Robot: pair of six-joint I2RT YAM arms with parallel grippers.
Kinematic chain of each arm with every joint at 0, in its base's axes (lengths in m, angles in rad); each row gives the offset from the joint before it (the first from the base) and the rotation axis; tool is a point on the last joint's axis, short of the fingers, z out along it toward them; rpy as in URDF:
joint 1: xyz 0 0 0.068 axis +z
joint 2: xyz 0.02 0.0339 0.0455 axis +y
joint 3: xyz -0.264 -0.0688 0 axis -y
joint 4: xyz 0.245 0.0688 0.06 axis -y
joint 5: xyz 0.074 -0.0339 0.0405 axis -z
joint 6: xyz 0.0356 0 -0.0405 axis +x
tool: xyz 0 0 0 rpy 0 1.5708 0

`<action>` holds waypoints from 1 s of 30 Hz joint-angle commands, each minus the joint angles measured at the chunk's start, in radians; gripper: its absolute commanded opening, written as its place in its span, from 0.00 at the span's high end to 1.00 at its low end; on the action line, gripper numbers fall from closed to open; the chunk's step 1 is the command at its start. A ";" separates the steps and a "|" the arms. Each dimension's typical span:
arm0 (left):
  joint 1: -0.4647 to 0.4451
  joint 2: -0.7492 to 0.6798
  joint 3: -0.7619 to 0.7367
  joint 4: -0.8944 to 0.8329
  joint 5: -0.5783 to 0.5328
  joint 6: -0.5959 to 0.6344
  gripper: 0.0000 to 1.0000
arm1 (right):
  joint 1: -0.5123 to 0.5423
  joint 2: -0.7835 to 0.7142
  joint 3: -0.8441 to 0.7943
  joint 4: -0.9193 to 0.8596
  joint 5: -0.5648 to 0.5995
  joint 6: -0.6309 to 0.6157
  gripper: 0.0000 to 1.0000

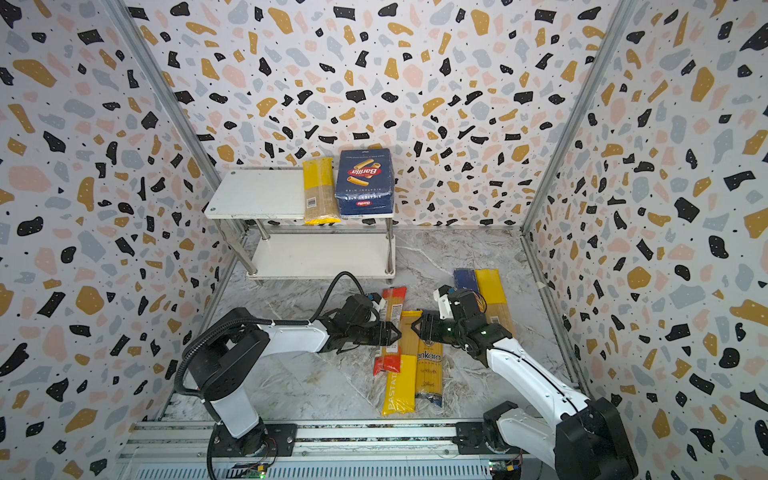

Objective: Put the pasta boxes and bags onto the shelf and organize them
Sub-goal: 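Lift the red-and-clear bag upright with the left gripper while the right draws back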

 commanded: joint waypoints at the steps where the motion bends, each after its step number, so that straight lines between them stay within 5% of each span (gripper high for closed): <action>1: -0.023 0.141 -0.025 -0.241 -0.073 0.019 0.26 | -0.028 -0.024 -0.017 -0.018 -0.033 -0.029 0.35; 6: -0.036 0.219 0.015 -0.256 -0.069 0.036 0.44 | -0.059 -0.032 -0.030 -0.022 -0.055 -0.045 0.35; 13: -0.040 0.211 0.013 -0.264 -0.029 0.054 1.00 | -0.087 -0.033 -0.028 -0.023 -0.092 -0.058 0.35; 30: -0.040 -0.303 -0.047 -0.417 -0.022 0.074 1.00 | -0.082 -0.059 0.028 -0.065 -0.126 -0.075 0.35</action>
